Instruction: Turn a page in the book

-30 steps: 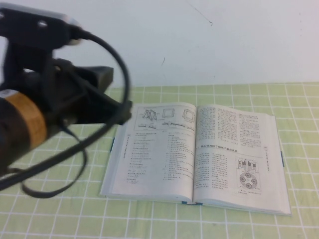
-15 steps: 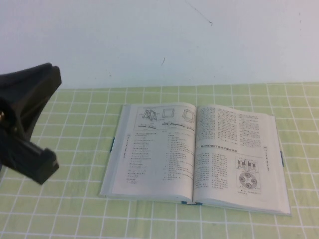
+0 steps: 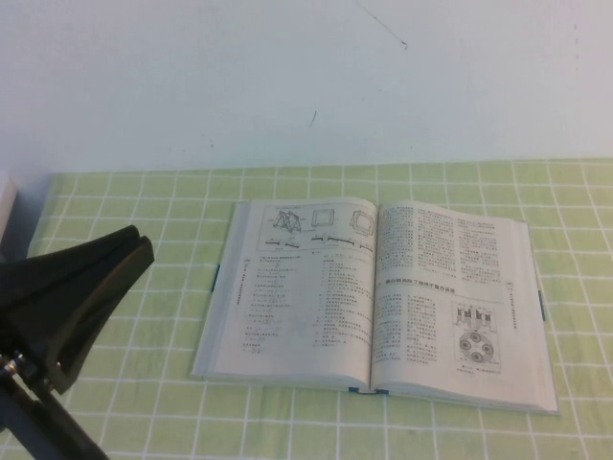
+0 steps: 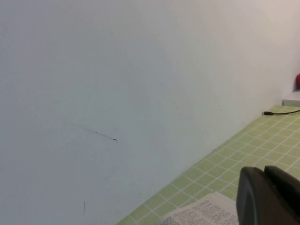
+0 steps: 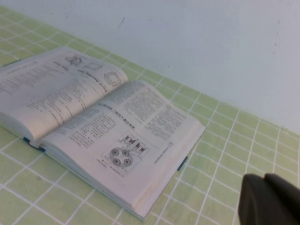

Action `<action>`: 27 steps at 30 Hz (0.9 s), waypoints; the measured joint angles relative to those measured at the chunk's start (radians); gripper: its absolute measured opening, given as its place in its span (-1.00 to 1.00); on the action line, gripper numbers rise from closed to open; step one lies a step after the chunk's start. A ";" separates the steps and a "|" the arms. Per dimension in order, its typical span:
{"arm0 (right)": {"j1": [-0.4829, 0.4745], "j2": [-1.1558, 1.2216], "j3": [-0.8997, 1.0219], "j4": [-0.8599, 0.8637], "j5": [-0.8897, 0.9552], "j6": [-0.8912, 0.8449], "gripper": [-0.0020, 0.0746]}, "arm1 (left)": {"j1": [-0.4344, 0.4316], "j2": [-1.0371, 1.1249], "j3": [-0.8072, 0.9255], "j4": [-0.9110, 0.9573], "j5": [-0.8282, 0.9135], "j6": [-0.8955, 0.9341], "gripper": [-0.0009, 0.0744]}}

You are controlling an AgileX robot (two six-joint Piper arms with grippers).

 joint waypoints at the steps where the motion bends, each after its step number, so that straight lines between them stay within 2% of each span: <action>1: 0.000 -0.008 0.012 0.000 0.000 0.000 -0.95 | 0.000 0.000 0.002 0.000 0.000 0.000 -0.99; 27: 0.000 -0.010 0.026 0.004 0.000 0.000 -0.95 | 0.001 0.000 0.002 0.011 -0.014 -0.002 -0.99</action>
